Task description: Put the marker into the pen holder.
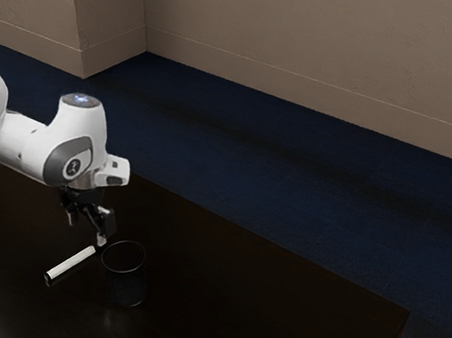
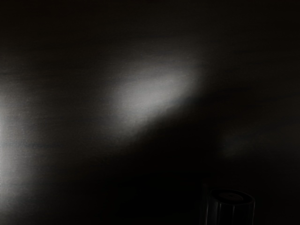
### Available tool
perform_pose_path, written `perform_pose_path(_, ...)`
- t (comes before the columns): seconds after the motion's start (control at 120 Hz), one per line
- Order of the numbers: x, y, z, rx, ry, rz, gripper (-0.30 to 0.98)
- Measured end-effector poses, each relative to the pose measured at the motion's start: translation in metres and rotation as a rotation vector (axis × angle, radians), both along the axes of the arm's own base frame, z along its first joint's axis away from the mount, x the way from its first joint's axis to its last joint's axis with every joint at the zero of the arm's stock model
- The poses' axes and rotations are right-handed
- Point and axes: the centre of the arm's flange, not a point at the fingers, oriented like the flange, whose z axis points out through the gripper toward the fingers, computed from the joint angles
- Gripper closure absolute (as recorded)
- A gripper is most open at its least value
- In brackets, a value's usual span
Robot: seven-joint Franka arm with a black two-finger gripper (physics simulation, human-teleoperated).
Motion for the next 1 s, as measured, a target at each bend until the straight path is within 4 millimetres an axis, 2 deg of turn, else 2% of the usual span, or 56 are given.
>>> perform_pose_path(0.125, 0.004, 0.0, -0.003, 0.005, -0.036, -0.009, 0.0)
perform_pose_path(0.292, -0.004, -0.004, -0.012, -0.005, -0.037, -0.01, 0.0)
perform_pose_path(0.658, -0.006, -0.003, -0.023, -0.019, -0.034, 0.004, 0.0)
perform_pose_path(0.817, -0.003, -0.004, -0.008, -0.022, -0.064, -0.001, 0.0)
perform_pose_path(1.0, -0.004, -0.006, -0.008, -0.025, -0.06, -0.006, 0.07)
